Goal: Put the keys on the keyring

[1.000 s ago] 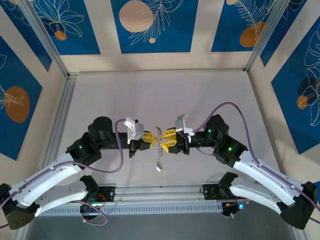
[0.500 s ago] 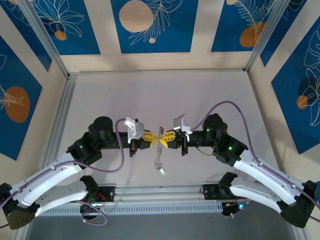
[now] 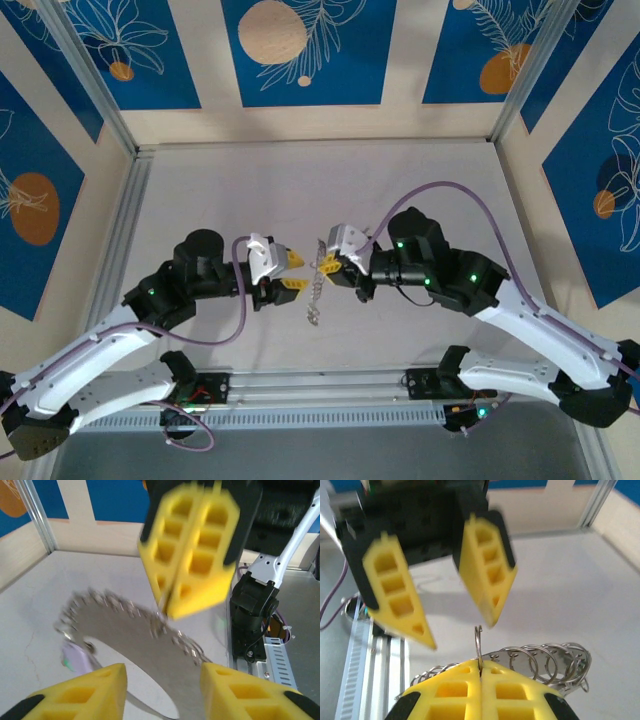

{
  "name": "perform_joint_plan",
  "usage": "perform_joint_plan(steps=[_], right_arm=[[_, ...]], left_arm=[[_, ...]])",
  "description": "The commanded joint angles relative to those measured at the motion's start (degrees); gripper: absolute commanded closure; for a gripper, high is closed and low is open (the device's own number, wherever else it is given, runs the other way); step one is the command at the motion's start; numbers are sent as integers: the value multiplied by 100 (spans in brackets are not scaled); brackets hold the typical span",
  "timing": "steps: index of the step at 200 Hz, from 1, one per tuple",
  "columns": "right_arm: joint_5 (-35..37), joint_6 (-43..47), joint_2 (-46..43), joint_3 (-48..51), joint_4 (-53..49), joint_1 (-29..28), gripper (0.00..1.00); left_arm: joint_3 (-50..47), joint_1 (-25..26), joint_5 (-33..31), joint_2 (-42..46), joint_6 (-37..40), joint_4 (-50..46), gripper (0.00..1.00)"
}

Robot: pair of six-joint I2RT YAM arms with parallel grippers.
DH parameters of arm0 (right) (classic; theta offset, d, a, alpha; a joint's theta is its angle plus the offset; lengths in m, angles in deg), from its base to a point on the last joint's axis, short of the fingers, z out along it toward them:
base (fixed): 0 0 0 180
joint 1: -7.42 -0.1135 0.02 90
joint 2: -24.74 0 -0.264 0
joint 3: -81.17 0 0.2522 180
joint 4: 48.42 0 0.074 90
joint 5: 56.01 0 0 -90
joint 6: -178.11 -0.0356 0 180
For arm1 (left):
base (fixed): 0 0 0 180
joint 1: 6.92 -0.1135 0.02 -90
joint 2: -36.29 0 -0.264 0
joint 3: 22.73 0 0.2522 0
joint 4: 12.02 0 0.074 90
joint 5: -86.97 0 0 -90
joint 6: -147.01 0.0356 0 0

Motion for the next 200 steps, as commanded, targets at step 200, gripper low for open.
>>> perform_joint_plan(steps=[200], right_arm=[[-1222, 232, -89, -67, 445, 112, 100]], left_arm=[[635, -12, 961, -357, 218, -455, 70]])
